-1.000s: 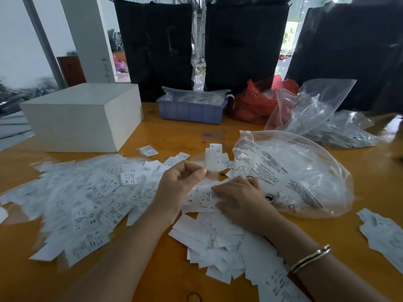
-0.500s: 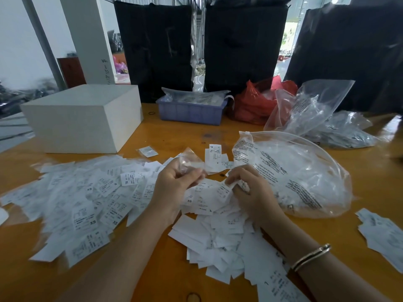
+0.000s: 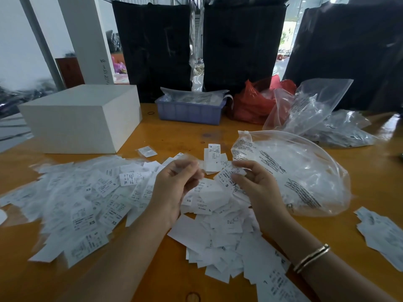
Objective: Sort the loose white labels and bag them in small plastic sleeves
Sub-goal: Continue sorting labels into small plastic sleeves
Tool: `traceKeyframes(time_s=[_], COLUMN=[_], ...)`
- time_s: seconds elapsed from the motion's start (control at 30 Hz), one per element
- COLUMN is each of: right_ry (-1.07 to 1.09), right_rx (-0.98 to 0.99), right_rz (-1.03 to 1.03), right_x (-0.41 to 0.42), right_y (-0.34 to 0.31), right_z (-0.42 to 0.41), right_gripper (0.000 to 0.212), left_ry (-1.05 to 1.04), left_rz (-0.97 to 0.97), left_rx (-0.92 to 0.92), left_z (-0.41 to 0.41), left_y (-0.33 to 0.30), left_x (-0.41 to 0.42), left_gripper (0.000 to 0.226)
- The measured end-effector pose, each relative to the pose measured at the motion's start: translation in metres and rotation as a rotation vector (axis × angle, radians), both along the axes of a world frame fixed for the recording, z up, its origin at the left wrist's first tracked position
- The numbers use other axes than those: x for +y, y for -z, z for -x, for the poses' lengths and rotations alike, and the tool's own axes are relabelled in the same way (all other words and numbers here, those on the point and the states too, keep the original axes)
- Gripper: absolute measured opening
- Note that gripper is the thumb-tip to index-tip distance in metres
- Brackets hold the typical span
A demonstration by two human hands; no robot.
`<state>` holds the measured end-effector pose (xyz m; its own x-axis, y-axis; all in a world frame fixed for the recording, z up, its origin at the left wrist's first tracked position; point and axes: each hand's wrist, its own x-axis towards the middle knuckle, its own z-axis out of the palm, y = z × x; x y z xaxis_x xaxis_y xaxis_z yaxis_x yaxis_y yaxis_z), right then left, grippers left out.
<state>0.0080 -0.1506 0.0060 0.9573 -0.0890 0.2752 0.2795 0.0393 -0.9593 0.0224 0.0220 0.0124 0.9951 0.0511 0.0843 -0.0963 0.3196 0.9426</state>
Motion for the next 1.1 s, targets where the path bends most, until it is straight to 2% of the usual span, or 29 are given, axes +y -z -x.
traceKeyframes(time_s=[0.07, 0.13, 0.33, 0.57, 0.67, 0.8, 0.97, 1.1], right_ry=[-0.051, -0.072, 0.045, 0.128, 0.029, 0.004, 0.074, 0.037], right_rx=[0.007, 0.003, -0.05, -0.071, -0.036, 0.004, 0.026, 0.052], right_rz=[-0.062, -0.037, 0.055, 0.194, 0.189, 0.187, 0.1, 0.061], right_x=[0.002, 0.005, 0.008, 0.01, 0.012, 0.011, 0.006, 0.005], right_y=[0.001, 0.003, 0.001, 0.004, 0.003, 0.003, 0.002, 0.001], right_z=[0.0, 0.001, 0.004, 0.003, 0.004, 0.004, 0.003, 0.004], right_gripper=[0.037, 0.04, 0.018, 0.017, 0.012, 0.01, 0.008, 0.008], left_ry=[-0.022, -0.04, -0.049, -0.038, -0.047, -0.036, 0.011, -0.006], left_rz=[-0.02, -0.058, -0.146, -0.184, -0.19, -0.291, -0.304, -0.359], left_rx=[0.011, 0.014, 0.021, 0.02, 0.034, -0.005, -0.021, -0.061], left_z=[0.0, 0.001, 0.001, 0.004, 0.004, 0.008, 0.01, 0.008], left_y=[0.002, 0.004, 0.005, 0.006, 0.006, 0.006, 0.004, 0.005], left_x=[0.0, -0.001, -0.007, -0.011, -0.012, -0.011, -0.012, -0.013], left_gripper=[0.004, 0.004, 0.004, 0.007, 0.009, 0.026, 0.014, 0.017])
